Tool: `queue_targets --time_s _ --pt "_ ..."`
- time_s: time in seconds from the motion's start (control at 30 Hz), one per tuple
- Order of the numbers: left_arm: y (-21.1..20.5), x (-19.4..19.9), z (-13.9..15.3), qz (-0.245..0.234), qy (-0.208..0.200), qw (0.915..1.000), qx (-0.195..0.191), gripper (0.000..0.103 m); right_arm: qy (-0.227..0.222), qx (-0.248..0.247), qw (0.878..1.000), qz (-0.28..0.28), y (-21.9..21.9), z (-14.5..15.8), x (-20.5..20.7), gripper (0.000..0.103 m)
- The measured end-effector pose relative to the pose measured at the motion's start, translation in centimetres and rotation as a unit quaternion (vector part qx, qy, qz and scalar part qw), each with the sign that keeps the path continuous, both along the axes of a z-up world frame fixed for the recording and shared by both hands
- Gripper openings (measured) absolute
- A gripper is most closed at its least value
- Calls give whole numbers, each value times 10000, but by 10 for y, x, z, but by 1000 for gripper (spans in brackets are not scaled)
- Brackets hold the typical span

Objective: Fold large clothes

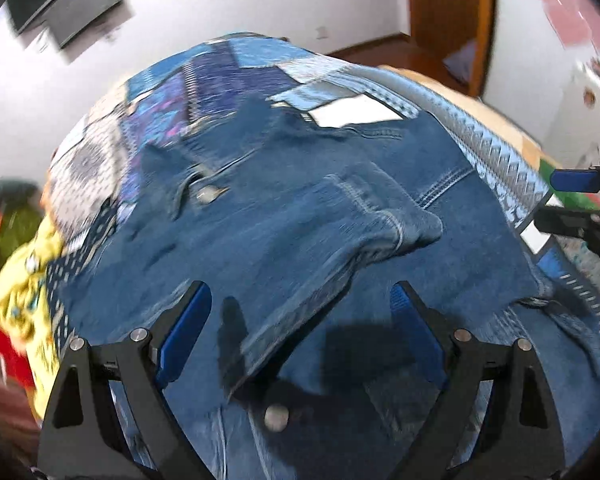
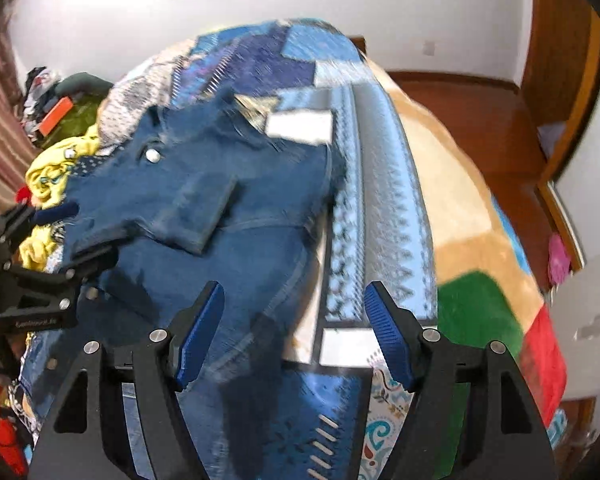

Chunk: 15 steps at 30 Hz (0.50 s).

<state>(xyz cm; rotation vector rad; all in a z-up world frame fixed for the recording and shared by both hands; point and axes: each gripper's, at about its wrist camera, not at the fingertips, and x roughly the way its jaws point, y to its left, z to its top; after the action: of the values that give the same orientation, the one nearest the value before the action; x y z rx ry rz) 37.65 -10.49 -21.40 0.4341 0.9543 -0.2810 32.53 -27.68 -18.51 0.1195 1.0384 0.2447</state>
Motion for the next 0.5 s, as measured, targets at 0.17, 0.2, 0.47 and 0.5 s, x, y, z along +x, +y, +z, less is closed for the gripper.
queue_targets --time_s 0.17,0.2,0.47,0.5 --pt "-19 24 -30 -247 70 9984 500 90 302 140 9994 -24 -2 -21 2 69" --pt "-21 25 -32 -297 20 9982 520 89 336 144 9993 -13 -1 -24 1 69" --pt "-14 39 -20 -233 184 9994 -148 13 485 80 9987 100 6 -34 3 69" --pt "-5 43 -14 -113 234 9989 -383 9 486 73 9987 108 6 -33 3 69"
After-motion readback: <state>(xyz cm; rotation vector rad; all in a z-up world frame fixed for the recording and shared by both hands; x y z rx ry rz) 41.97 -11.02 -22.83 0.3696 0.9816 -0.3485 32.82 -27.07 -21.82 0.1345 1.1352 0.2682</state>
